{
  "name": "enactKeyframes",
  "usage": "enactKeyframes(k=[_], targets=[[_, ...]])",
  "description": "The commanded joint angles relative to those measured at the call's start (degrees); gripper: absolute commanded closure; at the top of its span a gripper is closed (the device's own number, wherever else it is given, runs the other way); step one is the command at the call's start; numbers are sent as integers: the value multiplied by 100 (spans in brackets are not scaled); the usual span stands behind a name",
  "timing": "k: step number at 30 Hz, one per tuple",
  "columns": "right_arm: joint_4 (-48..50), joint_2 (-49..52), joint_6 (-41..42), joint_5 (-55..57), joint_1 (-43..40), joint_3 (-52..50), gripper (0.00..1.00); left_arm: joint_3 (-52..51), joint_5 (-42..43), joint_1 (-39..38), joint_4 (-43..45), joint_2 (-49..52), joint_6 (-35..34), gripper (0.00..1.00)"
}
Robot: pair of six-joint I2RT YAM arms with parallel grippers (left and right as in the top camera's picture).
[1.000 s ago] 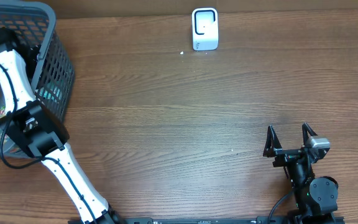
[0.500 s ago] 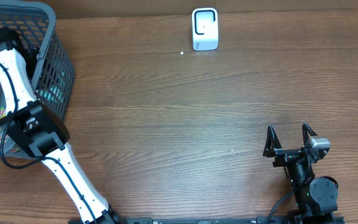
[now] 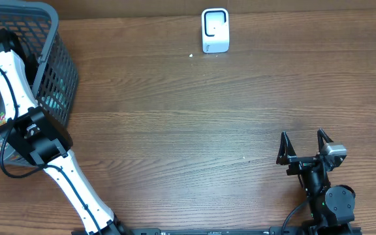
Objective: Scan the item barcode
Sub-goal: 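Grasp the teal Zappy toilet tissue wipes pack with the left gripper, then lift the wipes pack out and place it on the table center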
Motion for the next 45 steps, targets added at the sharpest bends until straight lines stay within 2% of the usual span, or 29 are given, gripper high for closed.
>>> enactKeyframes(k=[1, 7, 15, 18, 20, 23, 26, 31, 34, 38, 45], targets=[[22, -55, -22, 37, 22, -59, 0, 188, -42, 66, -116, -321, -188, 96], [22, -55, -22, 37, 22, -59, 0, 188, -98, 140, -131, -1119, -203, 96], [22, -55, -22, 37, 22, -59, 0, 188, -809, 103, -133, -2708, -389, 96], [22, -55, -22, 37, 22, -59, 0, 188, -391, 83, -83, -3307, -490, 96], [22, -55, -22, 37, 22, -59, 0, 188, 208, -20, -48, -3718, -223, 96], [22, -55, -22, 37, 22, -59, 0, 188, 667, -459, -151, -4223, 122, 96], [22, -55, -22, 37, 22, -59, 0, 186, 599, -1314, -546, -4496, 151, 96], [22, -55, -22, 37, 22, -59, 0, -28, 409, -2767, -1178, -4299, 83, 96], [22, -55, -22, 37, 22, -59, 0, -800, 219, -3637, -1049, -4181, -162, 96], [22, -55, -22, 37, 22, -59, 0, -2009, -271, -4393, -649, -4009, -682, 96], [22, -55, -22, 37, 22, -59, 0, -4459, -247, -4894, 1244, -3980, -1196, 96]])
